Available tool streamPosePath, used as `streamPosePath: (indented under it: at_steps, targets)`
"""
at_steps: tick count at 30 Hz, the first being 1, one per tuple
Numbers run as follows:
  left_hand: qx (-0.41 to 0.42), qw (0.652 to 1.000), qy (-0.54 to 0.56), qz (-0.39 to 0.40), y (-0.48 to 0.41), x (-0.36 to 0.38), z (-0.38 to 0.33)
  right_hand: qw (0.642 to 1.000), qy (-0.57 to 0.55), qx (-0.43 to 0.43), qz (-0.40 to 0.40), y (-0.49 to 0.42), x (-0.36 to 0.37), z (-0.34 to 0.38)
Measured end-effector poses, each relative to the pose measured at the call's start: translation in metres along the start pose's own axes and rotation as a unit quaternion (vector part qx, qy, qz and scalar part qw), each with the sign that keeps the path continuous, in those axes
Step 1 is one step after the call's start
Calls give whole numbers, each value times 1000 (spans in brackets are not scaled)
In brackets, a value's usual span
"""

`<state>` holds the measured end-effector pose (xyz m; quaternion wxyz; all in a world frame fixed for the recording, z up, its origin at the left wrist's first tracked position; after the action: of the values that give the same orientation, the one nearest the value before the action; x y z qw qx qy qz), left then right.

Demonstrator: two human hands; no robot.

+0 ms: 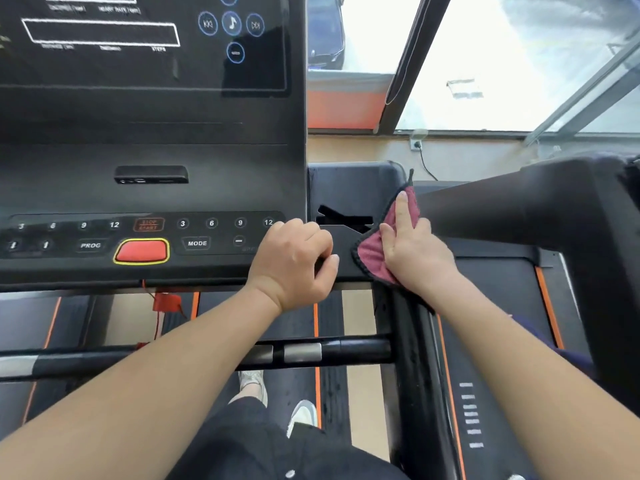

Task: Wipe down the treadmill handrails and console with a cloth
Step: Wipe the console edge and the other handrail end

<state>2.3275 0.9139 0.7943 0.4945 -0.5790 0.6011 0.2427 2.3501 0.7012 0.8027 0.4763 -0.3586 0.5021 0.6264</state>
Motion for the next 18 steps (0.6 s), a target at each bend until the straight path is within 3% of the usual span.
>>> streamPosePath:
  at_steps: [4,12,18]
  targets:
    - [7,1000,-6,4,0,0,-1,1000,10,18,16,38,8,-4]
    - [4,1000,-2,29,2,-5,1,998,-61,-8,-3,-27,-4,4]
    - [27,999,28,15,38,-15,-6,999,0,-41,-8,62,18,-3]
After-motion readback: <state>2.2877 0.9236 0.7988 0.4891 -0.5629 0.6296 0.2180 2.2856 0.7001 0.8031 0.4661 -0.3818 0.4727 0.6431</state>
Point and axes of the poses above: each hand's wrist, its own y-axis away from the middle knuckle, its own x-axis out of the palm, z = x × y, the point moved 2 cm from there along -y, towards the middle knuckle, and after that the axes turned 10 degrees about -x, right-handed, at the moved point
